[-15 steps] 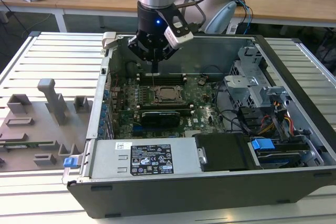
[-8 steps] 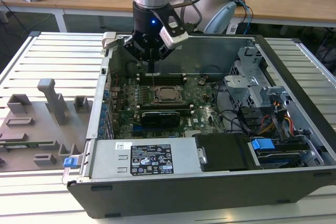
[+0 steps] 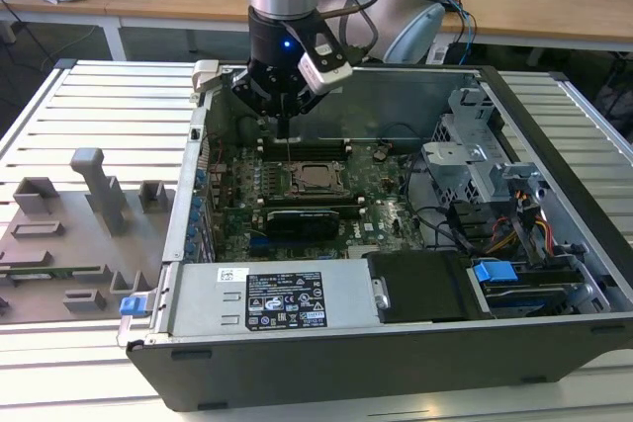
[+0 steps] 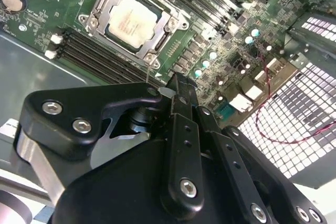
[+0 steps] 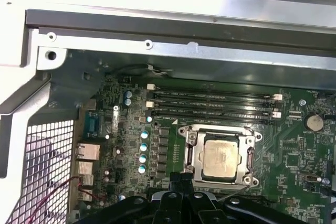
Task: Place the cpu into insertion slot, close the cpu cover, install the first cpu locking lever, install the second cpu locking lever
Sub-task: 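Install the first cpu locking lever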
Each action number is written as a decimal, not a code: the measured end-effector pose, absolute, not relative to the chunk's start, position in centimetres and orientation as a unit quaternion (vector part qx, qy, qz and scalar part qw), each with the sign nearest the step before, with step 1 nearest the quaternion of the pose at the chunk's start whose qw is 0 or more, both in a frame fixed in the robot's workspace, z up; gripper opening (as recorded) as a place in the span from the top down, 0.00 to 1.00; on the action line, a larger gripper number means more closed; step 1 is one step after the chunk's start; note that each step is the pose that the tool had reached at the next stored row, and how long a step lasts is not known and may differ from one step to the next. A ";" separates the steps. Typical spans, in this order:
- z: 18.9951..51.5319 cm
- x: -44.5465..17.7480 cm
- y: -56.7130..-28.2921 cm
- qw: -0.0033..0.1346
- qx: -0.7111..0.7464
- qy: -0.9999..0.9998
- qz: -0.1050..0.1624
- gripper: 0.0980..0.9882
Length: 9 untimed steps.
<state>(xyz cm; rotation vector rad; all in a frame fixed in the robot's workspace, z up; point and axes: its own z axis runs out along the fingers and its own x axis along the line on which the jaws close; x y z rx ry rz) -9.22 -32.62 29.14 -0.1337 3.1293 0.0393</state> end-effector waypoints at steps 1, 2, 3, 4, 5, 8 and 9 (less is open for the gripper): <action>29.1 -9.2 -32.6 0.005 -0.043 0.999 0.013 0.99; 29.1 -9.3 -32.5 0.005 -0.043 0.999 0.013 0.99; 29.1 -9.7 -32.3 0.005 -0.043 0.999 0.012 0.99; 29.0 -10.0 -32.3 0.005 -0.043 0.999 0.013 0.99; 29.0 -10.3 -32.2 0.005 -0.043 0.999 0.013 0.99; 28.9 -10.4 -31.9 0.005 -0.043 0.999 0.013 0.99; 28.8 -10.4 -31.7 0.005 -0.043 0.999 0.013 0.99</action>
